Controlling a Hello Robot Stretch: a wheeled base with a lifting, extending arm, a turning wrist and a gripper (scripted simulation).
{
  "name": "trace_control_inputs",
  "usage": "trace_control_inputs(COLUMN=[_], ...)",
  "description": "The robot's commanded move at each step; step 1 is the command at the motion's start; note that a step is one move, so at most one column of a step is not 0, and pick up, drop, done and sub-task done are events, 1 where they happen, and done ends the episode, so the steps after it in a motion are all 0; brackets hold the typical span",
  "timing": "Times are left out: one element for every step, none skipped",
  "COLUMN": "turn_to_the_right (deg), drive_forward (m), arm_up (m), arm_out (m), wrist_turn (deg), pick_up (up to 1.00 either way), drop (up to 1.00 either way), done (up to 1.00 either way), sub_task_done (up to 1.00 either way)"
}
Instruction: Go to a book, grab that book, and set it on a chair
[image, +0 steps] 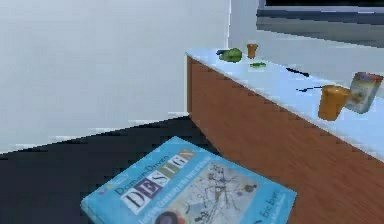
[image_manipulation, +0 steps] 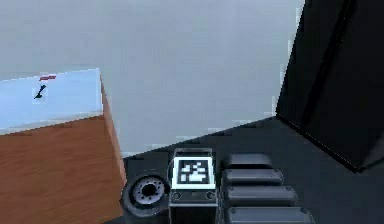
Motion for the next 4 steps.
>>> trace_control_inputs(turn_to_the_right=[-45.0, -15.0, 45.0, 45.0], drive_forward=[0.0, 0.0, 0.0, 0.0], arm_up=[0.0, 0.0, 0.0, 0.0], arm_out=[0.0, 0.0, 0.0, 0.0], wrist_turn=[0.0, 0.0, 0.0, 0.0], pick_up=[0.0, 0.0, 0.0, 0.0], drop=[0.0, 0.0, 0.0, 0.0], done=[0.0, 0.0, 0.0, 0.0], sub_task_done=[0.0, 0.0, 0.0, 0.0])
